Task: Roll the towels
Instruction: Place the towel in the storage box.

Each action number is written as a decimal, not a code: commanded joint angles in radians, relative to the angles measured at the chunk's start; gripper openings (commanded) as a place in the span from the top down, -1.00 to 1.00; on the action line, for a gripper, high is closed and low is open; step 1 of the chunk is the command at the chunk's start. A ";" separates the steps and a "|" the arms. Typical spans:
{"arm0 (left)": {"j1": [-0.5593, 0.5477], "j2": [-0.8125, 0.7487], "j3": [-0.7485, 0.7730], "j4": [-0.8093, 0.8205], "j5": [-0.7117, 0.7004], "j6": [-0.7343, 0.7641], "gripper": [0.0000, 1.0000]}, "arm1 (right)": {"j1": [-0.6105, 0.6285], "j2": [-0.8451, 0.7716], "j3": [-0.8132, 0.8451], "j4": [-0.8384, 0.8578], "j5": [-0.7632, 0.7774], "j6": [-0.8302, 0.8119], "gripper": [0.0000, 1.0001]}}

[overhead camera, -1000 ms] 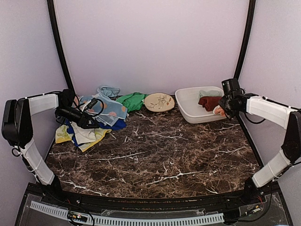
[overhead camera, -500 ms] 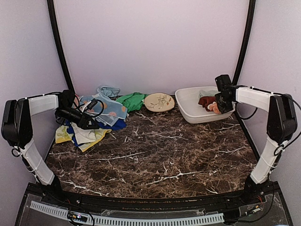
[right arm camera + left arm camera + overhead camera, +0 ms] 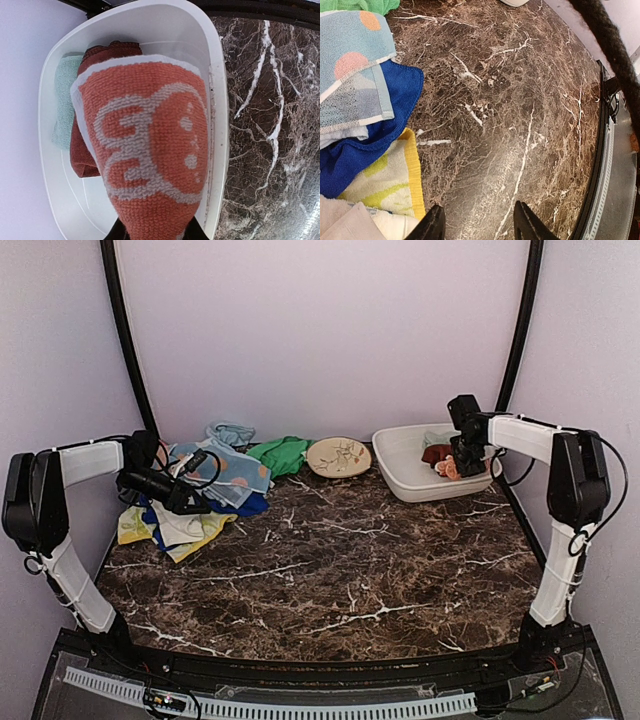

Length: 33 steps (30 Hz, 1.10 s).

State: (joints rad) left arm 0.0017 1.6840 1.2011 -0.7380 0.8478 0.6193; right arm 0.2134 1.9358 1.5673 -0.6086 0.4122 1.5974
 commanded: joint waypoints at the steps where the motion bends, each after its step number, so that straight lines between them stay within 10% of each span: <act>1: -0.002 -0.038 -0.012 -0.008 0.009 -0.008 0.04 | -0.014 0.016 0.036 -0.039 0.024 0.017 1.00; 15: -0.002 -0.023 -0.007 -0.010 0.004 -0.010 0.06 | -0.061 0.093 0.076 -0.033 0.028 -0.104 0.99; 28: -0.002 -0.022 -0.002 -0.029 -0.004 0.001 0.06 | -0.091 0.058 -0.044 0.122 0.010 -0.162 0.44; 33: -0.003 -0.024 -0.002 -0.039 -0.011 0.008 0.06 | -0.095 0.051 -0.066 0.155 0.008 -0.227 -0.13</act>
State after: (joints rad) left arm 0.0017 1.6840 1.2011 -0.7410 0.8440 0.6147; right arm 0.1261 2.0121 1.5311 -0.4603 0.4114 1.4300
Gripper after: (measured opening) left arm 0.470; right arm 0.495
